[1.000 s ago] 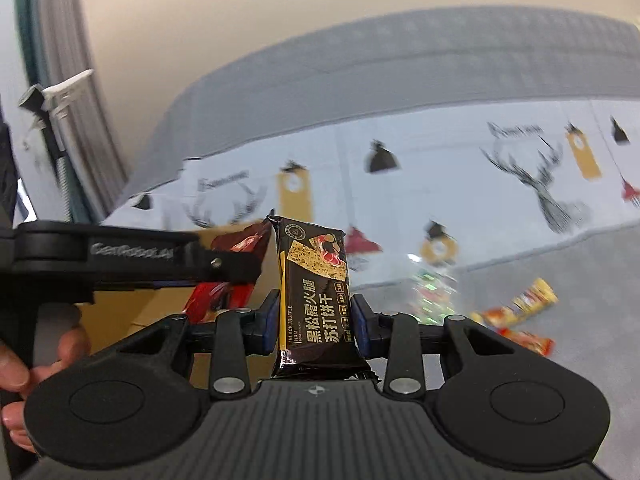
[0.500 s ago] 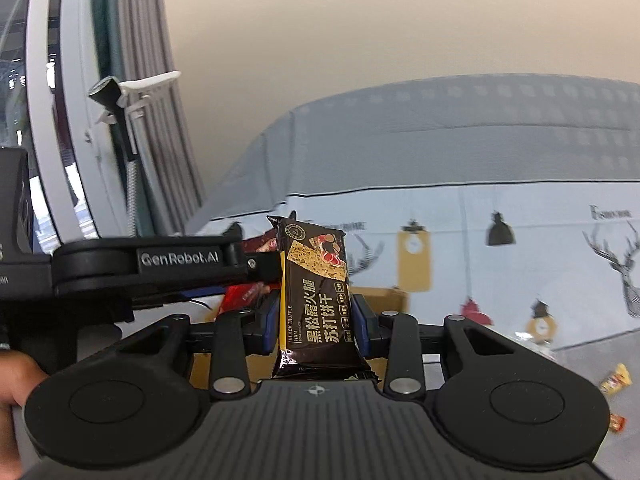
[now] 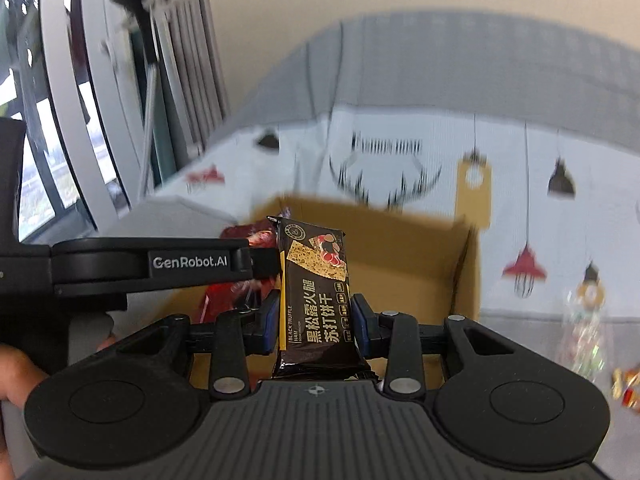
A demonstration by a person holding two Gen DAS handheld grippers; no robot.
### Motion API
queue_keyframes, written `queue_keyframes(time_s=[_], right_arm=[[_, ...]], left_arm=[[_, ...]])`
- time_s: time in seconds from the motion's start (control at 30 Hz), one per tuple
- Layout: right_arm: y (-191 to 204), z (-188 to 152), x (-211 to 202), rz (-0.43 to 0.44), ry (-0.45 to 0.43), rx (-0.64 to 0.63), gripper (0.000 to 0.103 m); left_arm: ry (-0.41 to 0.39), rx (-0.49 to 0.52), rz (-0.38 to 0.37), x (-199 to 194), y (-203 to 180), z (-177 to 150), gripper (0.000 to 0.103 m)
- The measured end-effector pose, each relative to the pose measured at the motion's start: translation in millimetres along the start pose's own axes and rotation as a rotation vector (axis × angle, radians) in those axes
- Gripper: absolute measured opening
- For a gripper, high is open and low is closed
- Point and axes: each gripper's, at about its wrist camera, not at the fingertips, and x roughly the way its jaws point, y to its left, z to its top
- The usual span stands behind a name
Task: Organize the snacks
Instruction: 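Carry the pouch and biscuit bar over the box and open both tools, then move both tools back toward the remaining yellow bars and candy bag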
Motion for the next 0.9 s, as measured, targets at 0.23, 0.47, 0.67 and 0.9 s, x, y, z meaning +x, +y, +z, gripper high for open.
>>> queue_keyframes(time_s=[0.23,0.47,0.67,0.9], right_arm=[[-3,-39,36,-0.004,0.162,0.033,0.038],[-29,-45,25,0.088,0.123,0.180,0.084],[-78,-48,-31,0.112,-0.035,0.232,0.091],[-187,-82,-85,0.000,-0.125,0.383,0.091]], left_arm=[[0.142,0.020,0.057,37,13,-25,0.055],[0.140,0.006,0.094,32,4,-27,0.087],[0.075,-0.001,0.016,14,-47,-27,0.094],[0.022,0.096,-0.179,14,-143,-53,0.094]])
